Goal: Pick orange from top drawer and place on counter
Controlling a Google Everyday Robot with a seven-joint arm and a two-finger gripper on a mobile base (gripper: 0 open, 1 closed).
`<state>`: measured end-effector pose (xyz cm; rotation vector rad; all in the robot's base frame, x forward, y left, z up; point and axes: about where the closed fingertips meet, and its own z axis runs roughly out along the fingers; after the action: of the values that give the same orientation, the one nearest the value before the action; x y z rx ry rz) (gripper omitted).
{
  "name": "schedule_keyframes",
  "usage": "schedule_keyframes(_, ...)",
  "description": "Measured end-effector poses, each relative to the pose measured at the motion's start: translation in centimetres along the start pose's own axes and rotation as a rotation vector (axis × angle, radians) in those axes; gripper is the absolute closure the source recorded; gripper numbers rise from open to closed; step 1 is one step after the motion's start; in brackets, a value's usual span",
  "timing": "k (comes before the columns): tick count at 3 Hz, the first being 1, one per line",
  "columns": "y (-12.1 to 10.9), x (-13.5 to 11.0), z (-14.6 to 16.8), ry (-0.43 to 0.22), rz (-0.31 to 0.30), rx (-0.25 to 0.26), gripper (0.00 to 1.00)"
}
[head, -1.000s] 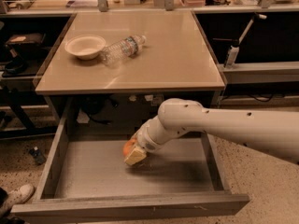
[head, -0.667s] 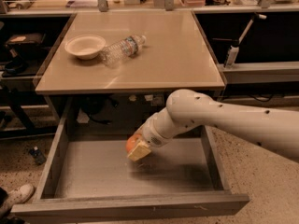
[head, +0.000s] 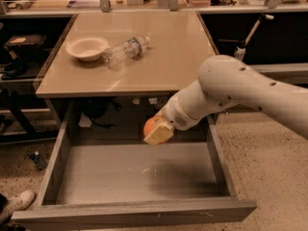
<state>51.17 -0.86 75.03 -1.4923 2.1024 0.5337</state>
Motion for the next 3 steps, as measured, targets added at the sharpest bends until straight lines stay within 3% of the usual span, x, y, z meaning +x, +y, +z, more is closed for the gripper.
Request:
schedule_keyframes(2,-5.7,-4.7,-8.5,0.047,-0.011,0.104,1.00)
schedule_keyframes(3,-9.4,-6.4,-10.1,0.063,-0.012,0.124,1.00)
